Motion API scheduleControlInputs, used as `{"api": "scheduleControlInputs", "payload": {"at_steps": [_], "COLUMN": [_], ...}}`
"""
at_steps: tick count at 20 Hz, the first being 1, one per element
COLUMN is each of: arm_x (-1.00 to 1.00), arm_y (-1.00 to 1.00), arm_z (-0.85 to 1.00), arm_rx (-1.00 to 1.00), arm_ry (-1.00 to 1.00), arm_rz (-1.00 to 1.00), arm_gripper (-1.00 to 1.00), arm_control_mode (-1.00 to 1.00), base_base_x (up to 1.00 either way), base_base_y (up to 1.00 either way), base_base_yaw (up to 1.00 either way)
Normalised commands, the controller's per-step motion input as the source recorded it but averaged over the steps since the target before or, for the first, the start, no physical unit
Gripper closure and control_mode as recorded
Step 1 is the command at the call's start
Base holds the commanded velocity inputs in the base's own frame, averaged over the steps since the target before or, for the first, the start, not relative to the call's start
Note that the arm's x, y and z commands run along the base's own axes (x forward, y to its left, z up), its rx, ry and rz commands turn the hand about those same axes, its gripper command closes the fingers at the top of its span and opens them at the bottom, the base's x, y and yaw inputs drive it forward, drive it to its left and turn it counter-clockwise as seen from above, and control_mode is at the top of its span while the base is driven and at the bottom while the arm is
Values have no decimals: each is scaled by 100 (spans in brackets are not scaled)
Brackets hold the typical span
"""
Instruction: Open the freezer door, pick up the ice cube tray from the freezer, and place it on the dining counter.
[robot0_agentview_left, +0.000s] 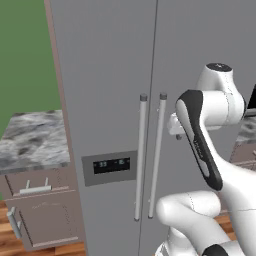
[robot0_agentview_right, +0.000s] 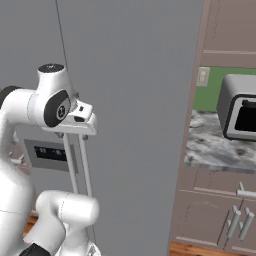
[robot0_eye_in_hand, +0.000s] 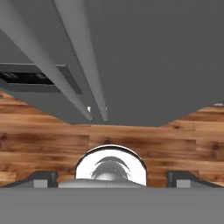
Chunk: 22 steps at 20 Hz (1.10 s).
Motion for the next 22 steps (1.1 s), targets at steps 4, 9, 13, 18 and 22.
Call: {"api": "scheduleControlInputs", "payload": {"at_steps": [4, 9, 13, 18, 22], "arm_x": [-29, 0, 0, 0, 0], "arm_y": [-2, 0, 0, 0, 0], "arm_z": [0, 0, 0, 0, 0], "arm_rx": [0, 0, 0, 0, 0], "arm_ry": [0, 0, 0, 0, 0], "arm_rz": [0, 0, 0, 0, 0], "arm_gripper": [-100, -100, -100, -100, -100], "arm_control_mode": [100, 100, 100, 100, 100], "base_base_x": [-5, 1, 11, 13, 31], "base_base_y": [0, -47, -62, -34, -3], "base_base_yaw": [0, 0, 0, 0, 0]}}
